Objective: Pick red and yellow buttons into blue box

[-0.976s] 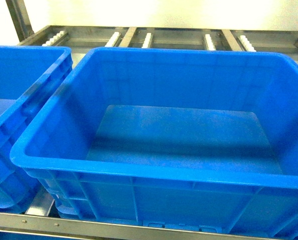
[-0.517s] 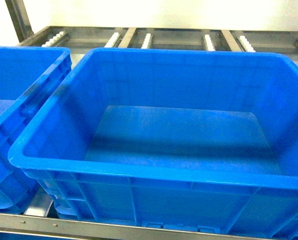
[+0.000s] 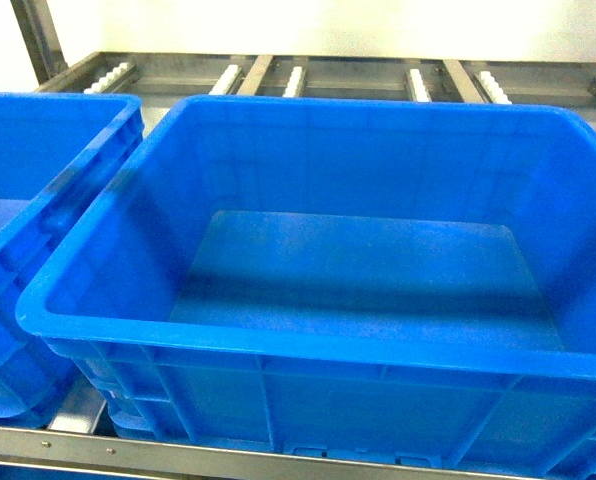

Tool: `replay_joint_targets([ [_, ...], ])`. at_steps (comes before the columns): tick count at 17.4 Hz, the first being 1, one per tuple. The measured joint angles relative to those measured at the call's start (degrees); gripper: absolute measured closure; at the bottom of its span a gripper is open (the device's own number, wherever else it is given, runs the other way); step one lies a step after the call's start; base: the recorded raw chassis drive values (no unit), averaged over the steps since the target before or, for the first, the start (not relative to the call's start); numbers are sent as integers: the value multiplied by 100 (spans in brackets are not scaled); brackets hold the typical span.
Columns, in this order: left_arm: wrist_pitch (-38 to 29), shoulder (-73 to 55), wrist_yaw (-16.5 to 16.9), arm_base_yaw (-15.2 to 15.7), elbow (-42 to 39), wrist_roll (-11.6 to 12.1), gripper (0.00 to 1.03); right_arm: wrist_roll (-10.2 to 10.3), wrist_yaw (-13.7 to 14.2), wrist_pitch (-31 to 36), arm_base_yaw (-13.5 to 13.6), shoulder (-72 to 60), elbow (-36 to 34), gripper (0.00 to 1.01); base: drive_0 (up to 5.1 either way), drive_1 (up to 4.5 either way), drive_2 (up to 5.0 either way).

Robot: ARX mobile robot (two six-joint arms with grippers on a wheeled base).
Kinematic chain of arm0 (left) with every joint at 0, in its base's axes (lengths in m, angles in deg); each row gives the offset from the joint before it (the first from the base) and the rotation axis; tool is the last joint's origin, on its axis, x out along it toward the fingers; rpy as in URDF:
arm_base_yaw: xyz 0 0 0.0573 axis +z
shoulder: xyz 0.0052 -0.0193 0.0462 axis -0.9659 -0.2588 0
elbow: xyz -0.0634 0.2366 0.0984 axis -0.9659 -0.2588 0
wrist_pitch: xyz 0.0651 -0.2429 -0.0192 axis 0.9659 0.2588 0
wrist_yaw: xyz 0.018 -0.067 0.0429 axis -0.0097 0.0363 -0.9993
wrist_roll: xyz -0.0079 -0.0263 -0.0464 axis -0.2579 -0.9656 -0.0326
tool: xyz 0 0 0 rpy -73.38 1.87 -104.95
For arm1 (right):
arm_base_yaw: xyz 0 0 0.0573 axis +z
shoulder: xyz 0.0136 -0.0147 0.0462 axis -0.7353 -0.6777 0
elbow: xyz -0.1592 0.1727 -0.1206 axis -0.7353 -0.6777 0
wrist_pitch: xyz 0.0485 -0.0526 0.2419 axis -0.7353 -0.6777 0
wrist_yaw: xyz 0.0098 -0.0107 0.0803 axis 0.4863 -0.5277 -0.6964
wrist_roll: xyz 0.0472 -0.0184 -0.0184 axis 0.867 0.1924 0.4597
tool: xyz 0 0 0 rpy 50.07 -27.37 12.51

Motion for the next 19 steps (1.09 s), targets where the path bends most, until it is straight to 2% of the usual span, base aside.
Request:
replay_joint_targets([
  [2,0,0,0,0,0,0,78,173,212,286,575,-855,435,62,9,368,-350],
  [5,0,0,0,0,0,0,78,190,262,442,852,-1672,933,62,9,368,-350],
  [6,-2,0,0,0,0,0,78,114,302,610,903,-1985,1095,62,0,0,0],
  [9,-2,0,0,0,0,0,78,-275,444,787,857,-2765,1543,62,0,0,0],
  [13,-2,0,0,0,0,0,78,-942,802,970,431,-3473,1982,62,0,0,0],
  [15,0,0,0,0,0,0,78,-1001,866,1008,389,-3556,2041,62,0,0,0],
  [17,2,0,0,0,0,0,78,-1224,992,1016,262,-3766,2190,62,0,0,0],
  [19,-2,0,0,0,0,0,78,-1272,1012,986,223,-3810,2229,62,0,0,0],
])
